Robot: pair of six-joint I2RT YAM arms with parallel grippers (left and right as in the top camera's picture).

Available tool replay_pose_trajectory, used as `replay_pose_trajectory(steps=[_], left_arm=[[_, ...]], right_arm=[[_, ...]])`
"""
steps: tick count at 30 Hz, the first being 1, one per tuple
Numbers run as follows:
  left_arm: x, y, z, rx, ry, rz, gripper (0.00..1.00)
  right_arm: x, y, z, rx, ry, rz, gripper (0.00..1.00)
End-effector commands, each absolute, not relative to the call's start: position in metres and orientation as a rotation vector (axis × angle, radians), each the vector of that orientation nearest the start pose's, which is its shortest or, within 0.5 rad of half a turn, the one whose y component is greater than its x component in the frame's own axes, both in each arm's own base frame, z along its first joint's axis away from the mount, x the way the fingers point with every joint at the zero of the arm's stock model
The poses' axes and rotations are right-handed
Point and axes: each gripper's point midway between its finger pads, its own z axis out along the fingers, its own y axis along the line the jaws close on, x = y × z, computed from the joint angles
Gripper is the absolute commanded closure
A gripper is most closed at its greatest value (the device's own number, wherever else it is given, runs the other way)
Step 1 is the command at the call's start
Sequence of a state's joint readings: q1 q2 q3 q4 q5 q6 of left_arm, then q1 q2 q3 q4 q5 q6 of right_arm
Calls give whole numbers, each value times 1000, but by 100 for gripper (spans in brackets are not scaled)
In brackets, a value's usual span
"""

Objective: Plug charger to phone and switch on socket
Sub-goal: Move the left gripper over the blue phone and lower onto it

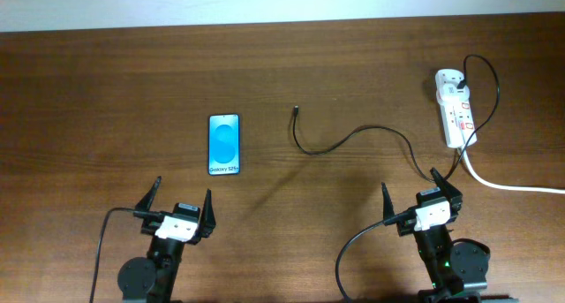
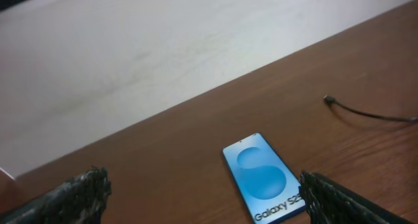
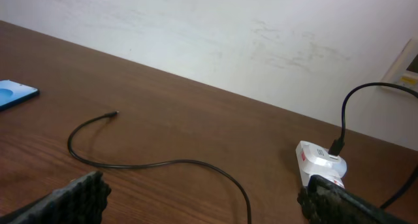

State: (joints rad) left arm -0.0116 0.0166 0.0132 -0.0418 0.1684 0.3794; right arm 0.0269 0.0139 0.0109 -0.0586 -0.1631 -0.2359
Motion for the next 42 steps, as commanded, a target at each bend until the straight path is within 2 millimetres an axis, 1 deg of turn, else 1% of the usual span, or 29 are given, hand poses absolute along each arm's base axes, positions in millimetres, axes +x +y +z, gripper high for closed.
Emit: replay_pose_trajectory(steps=[1, 6, 12, 14, 18, 19, 20, 25, 28, 30, 32, 33, 34, 35, 36, 39, 42], left_arm=[[243, -31, 189, 357, 1544, 72, 1], [249, -32, 206, 359, 1583, 62, 1], [271, -38, 234, 394, 1659, 14, 1], [281, -40, 241, 399, 1700, -6, 1], [309, -40, 252, 346, 1824, -74, 1], [315, -41, 253, 350, 1852, -84, 1], [328, -43, 254, 360, 1928, -111, 1], [357, -54, 256, 395, 2135, -224, 1], [375, -64, 253, 420, 2275, -285, 1], [380, -71, 249, 437, 2331, -308, 1], [384, -78, 241, 443, 2350, -337, 1], [377, -88, 232, 426, 2398, -424, 1], [369, -91, 224, 430, 2445, -451, 1], [367, -92, 219, 429, 2466, -460, 1], [365, -93, 216, 429, 2483, -465, 1], [367, -92, 205, 406, 2523, -473, 1], [373, -82, 186, 214, 2614, -440, 1]], right_arm=[[243, 38, 160, -345, 1594, -6, 2], [243, 38, 160, -345, 1594, -6, 2], [243, 38, 160, -345, 1594, -6, 2], [243, 38, 160, -345, 1594, -6, 2], [243, 38, 160, -345, 1594, -6, 2], [243, 38, 160, -345, 1594, -6, 2], [243, 38, 160, -345, 1594, -6, 2], [243, 38, 160, -345, 1594, -6, 2], [243, 38, 160, -345, 1594, -6, 2], [243, 38, 160, -345, 1594, -6, 2], [243, 38, 160, -345, 1594, -6, 2], [243, 38, 160, -345, 1594, -6, 2], [243, 38, 160, -345, 1594, -6, 2], [243, 38, 160, -345, 1594, -6, 2], [243, 38, 160, -345, 1594, -6, 2], [243, 38, 160, -345, 1594, -6, 2], [243, 38, 160, -345, 1594, -6, 2]])
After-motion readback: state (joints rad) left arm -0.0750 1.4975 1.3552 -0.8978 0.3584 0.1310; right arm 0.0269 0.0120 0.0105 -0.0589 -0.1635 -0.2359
